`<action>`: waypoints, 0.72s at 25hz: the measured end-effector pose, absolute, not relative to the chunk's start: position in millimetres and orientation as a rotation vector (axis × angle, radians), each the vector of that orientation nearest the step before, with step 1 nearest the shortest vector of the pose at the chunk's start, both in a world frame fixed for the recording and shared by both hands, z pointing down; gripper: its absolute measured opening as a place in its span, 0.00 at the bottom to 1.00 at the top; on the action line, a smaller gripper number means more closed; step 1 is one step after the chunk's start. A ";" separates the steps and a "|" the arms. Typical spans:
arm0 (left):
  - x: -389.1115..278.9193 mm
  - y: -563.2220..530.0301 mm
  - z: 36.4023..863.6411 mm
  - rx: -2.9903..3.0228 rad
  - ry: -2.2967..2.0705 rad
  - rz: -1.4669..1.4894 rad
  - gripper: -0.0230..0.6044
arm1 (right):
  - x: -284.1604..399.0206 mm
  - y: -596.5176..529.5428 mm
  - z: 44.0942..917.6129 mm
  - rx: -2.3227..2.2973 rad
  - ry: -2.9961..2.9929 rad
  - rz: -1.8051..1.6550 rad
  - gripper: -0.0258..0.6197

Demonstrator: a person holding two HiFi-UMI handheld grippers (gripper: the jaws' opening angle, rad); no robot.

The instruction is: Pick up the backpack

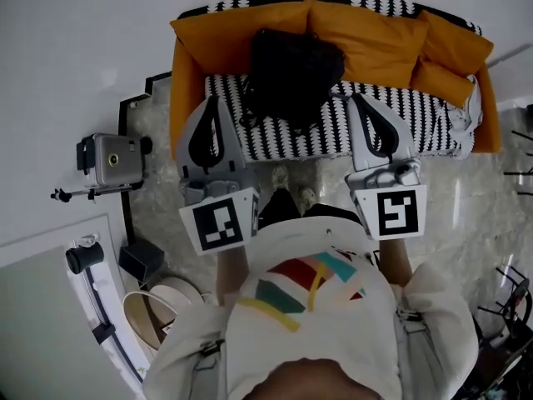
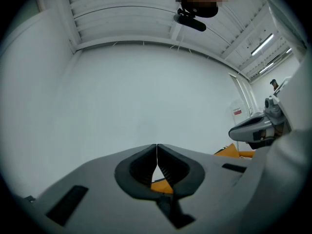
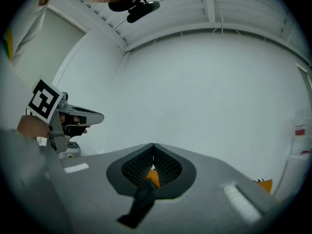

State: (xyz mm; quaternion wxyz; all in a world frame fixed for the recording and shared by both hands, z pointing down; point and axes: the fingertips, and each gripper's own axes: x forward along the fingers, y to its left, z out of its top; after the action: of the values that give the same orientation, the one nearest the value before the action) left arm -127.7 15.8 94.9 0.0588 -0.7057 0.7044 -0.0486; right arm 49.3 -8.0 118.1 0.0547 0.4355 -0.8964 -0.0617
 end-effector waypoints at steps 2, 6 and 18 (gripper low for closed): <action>-129.0 4.4 92.1 -2.166 2.094 -0.124 0.06 | 45.6 -14.4 114.1 1.346 -2.706 -0.231 0.05; -137.7 -17.7 82.8 -2.210 2.015 -0.078 0.06 | 33.4 -28.5 105.6 1.417 -2.687 -0.247 0.05; -182.3 -68.5 99.4 -2.290 1.937 -0.058 0.06 | 2.0 -70.8 108.9 1.586 -2.603 -0.190 0.05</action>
State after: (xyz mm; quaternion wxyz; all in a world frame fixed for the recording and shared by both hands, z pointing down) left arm -182.3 -68.5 99.4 0.0707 -0.7613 0.6442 -0.0194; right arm 2.0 -70.8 108.9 0.0437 0.5189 -0.8514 -0.0622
